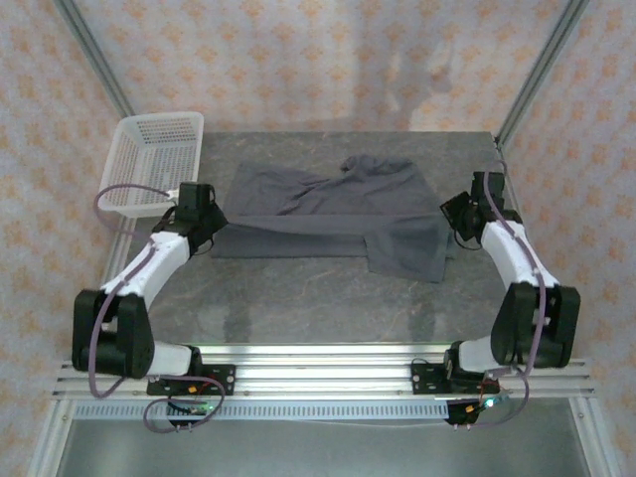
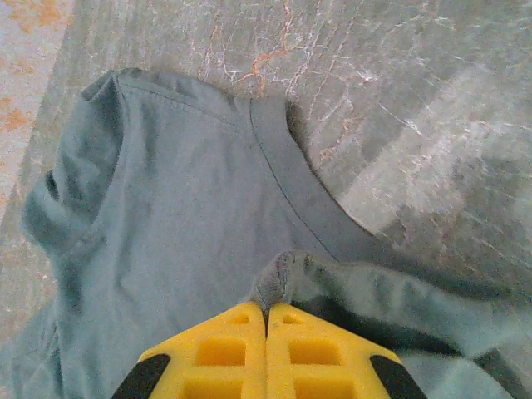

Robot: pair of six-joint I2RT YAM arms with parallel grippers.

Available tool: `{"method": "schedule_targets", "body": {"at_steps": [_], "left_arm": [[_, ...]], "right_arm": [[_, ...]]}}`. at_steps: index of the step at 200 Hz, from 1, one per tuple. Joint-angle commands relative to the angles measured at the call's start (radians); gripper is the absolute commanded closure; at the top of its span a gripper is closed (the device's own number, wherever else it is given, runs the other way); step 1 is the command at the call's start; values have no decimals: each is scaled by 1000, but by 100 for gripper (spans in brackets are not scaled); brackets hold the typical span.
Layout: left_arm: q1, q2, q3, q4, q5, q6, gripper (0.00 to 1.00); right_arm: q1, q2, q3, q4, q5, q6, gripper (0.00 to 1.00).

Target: Fold the inside-out t-shirt

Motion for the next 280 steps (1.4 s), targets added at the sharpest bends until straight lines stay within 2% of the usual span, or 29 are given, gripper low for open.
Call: {"method": "schedule_targets", "body": {"at_steps": [1, 53, 76, 102, 125, 172, 205, 224, 251, 280], "left_arm": [[10, 54, 35, 60, -22, 11, 100], [11, 139, 29, 71, -46, -3, 100], [13, 115, 7, 72, -29, -5, 100], [13, -1, -19, 52, 15, -3, 100], [13, -158, -23, -36, 24, -1, 100], [13, -544, -262, -223, 85, -75, 100], [10, -824, -470, -292, 185, -179, 100], [10, -943, -512, -363, 172, -197, 100], [10, -989, -492, -344, 168, -189, 100], [10, -819, -423, -272, 146, -136, 100]], "right_arm": [[1, 72, 50, 42, -14, -38, 100], [0, 204, 73, 73, -31, -44, 100], [0, 184, 72, 61, -38, -45, 100], [1, 70, 80, 9, -6, -68, 100], [0, -67, 81, -59, -4, -84, 100], [0, -425, -200, -152, 15, -48, 100], [1, -689, -382, -267, 37, -29, 100], [1, -794, -417, -327, 70, -29, 100], [0, -823, -415, -336, 70, -23, 100], [0, -711, -388, -229, 52, -6, 100]]}}
